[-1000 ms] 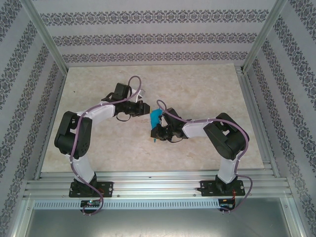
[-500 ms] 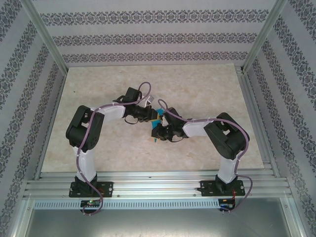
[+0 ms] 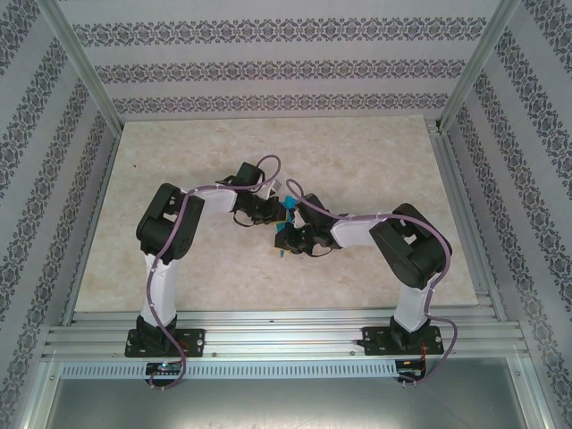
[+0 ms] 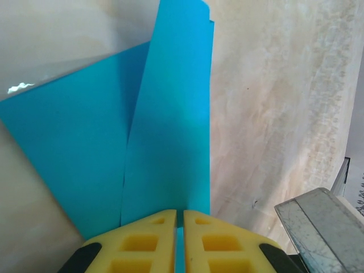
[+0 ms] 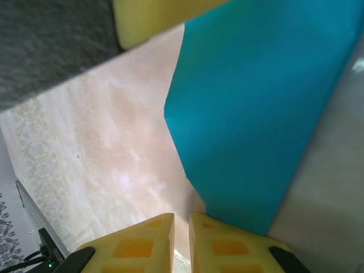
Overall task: Fold a paper plane with a square sheet of paper (fold left side to right side)
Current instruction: Fold the wing for the fifth time at the center of the table.
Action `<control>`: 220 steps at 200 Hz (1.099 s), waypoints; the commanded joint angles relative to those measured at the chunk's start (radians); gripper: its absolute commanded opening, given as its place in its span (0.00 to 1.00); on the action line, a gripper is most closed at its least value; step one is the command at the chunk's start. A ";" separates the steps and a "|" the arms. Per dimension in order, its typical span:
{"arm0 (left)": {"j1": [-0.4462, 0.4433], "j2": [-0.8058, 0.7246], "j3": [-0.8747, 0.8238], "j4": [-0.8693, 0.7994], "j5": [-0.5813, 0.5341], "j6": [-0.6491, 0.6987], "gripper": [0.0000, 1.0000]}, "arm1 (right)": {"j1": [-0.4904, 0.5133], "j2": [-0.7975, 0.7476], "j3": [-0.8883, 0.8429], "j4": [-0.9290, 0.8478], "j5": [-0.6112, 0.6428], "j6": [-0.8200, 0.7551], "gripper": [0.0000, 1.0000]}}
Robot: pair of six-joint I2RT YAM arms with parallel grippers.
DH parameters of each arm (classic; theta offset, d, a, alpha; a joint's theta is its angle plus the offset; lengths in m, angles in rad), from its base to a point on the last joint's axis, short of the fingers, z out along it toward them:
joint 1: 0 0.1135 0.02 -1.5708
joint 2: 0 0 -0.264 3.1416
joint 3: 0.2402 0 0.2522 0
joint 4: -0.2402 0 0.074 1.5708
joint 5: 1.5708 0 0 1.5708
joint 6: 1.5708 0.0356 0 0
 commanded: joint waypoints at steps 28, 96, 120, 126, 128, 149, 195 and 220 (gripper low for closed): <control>-0.011 0.058 0.000 -0.067 -0.098 0.058 0.12 | -0.026 -0.057 -0.039 -0.031 0.020 -0.040 0.20; -0.018 0.058 -0.062 -0.041 -0.120 0.061 0.10 | -0.234 -0.208 0.003 -0.067 0.018 -0.101 0.12; -0.023 0.058 -0.063 -0.050 -0.132 0.067 0.10 | -0.239 -0.137 0.056 -0.052 0.038 -0.095 0.07; -0.026 0.057 -0.064 -0.050 -0.134 0.067 0.10 | -0.239 -0.117 0.067 -0.039 0.038 -0.088 0.06; -0.026 0.057 -0.063 -0.049 -0.133 0.067 0.10 | -0.238 -0.111 0.071 -0.033 0.037 -0.085 0.05; -0.027 0.059 -0.064 -0.048 -0.136 0.067 0.10 | -0.232 -0.043 0.116 -0.003 0.025 -0.069 0.05; -0.026 0.059 -0.060 -0.054 -0.139 0.072 0.09 | -0.206 0.058 0.162 0.047 0.003 -0.027 0.05; -0.027 0.061 -0.058 -0.055 -0.139 0.073 0.08 | -0.191 0.090 0.175 0.051 0.006 -0.014 0.05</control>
